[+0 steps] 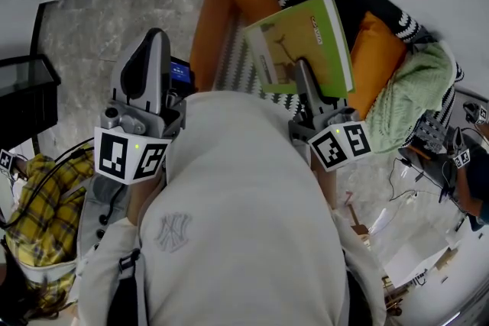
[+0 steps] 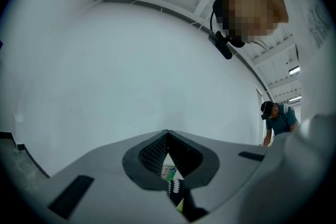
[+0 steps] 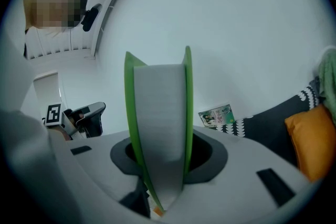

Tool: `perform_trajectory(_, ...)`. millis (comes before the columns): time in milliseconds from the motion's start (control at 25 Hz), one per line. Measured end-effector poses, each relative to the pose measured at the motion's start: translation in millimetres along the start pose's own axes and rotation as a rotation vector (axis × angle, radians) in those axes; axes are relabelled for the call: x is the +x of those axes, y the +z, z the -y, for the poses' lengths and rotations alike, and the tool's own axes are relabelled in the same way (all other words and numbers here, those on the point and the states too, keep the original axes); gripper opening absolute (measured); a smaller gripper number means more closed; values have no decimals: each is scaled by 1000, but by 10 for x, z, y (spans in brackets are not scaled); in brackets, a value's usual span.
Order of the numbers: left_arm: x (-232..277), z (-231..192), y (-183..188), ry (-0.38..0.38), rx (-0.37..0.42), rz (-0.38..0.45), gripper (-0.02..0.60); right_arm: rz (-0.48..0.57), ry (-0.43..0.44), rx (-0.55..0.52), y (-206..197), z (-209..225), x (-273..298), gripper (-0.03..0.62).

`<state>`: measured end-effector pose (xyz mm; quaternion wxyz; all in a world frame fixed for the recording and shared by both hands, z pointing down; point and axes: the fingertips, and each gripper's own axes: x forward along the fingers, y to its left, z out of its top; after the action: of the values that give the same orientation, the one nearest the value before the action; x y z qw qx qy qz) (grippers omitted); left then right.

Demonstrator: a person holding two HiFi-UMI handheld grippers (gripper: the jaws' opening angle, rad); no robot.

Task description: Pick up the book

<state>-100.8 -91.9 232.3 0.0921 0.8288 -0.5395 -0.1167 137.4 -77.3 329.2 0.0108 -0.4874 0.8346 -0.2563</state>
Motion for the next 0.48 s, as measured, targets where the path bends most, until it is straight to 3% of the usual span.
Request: perform_trajectory(480, -4, 19, 42, -14, -8, 13, 2, 6, -8, -3, 5, -10, -38, 146)
